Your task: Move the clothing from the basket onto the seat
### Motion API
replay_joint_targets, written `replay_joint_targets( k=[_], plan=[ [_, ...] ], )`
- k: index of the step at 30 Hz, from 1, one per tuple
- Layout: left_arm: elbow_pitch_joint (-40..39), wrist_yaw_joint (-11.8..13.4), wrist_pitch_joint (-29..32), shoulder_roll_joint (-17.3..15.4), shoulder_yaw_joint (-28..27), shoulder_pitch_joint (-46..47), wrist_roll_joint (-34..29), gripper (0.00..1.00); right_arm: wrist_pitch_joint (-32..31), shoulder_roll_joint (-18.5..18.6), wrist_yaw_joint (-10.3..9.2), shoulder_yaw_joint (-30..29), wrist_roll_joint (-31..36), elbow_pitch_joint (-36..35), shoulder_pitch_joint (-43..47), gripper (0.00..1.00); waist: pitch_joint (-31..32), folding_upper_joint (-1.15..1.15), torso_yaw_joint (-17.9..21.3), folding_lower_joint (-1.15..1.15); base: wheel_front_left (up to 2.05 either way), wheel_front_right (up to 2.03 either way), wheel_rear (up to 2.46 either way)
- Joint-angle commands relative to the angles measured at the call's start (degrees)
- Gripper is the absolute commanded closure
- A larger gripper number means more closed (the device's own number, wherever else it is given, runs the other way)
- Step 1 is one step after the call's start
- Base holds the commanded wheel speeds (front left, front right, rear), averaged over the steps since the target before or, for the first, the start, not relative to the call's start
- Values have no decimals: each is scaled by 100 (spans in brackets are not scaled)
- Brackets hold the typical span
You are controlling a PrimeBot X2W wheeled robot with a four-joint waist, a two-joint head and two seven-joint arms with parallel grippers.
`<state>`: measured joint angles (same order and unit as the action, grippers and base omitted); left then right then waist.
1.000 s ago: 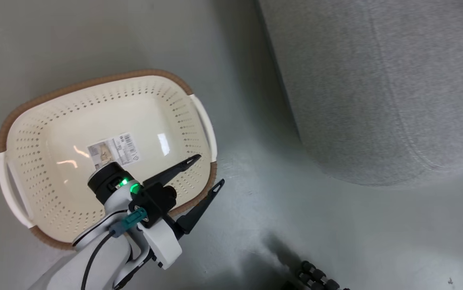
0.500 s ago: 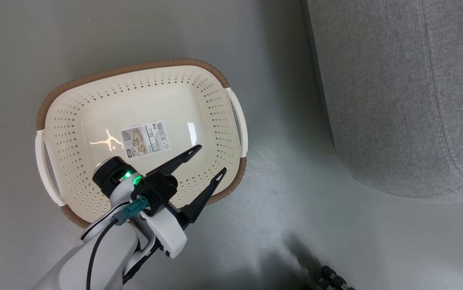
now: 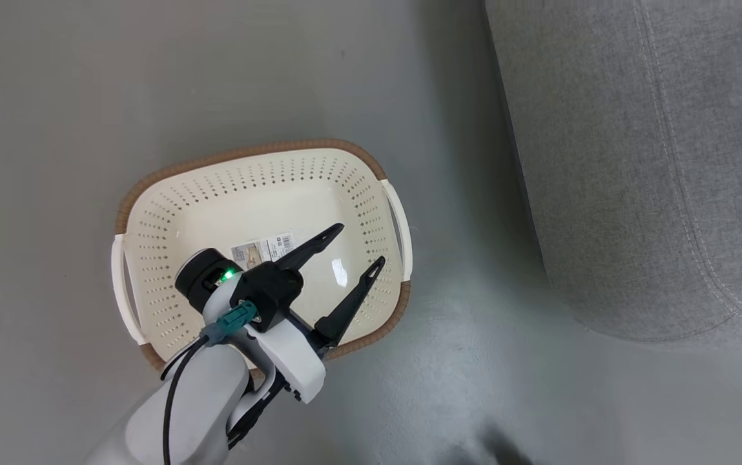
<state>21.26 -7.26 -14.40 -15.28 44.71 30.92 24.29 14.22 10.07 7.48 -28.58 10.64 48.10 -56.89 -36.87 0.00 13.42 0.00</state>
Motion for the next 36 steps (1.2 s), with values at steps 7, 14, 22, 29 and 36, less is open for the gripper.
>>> replay_joint_targets(
  k=[7, 14, 22, 29, 36],
  plan=[
    [-20, -14, -59, 247, -723, -283, -66, 0, 76, 21, 1, 942, -752, -863, 960, 0, 815, 0, -355, 0, 0, 0, 0],
    [100, 45, -59, 491, -1685, -696, -248, 0, 77, 25, 1, 1598, -1393, -1450, 1608, 0, 1484, 0, -766, 0, 0, 0, 0],
    [331, 48, -60, 667, -2773, -1069, -487, 0, 77, 1, 1, 2136, -1778, -1710, 2193, 0, 2139, 0, -1323, 0, 0, 0, 0],
    [290, 78, -60, 793, -3604, -1369, -723, 0, 77, -183, 1, 2617, -2057, -1834, 2639, 0, 2561, 0, -1643, 0, 0, 0, 0],
    [103, 80, -60, 896, -4357, -1741, -1073, 0, 77, -374, 1, 3031, -2294, -2097, 3150, 0, 2935, 0, -1755, 0, 0, 0, 0]
  ],
)
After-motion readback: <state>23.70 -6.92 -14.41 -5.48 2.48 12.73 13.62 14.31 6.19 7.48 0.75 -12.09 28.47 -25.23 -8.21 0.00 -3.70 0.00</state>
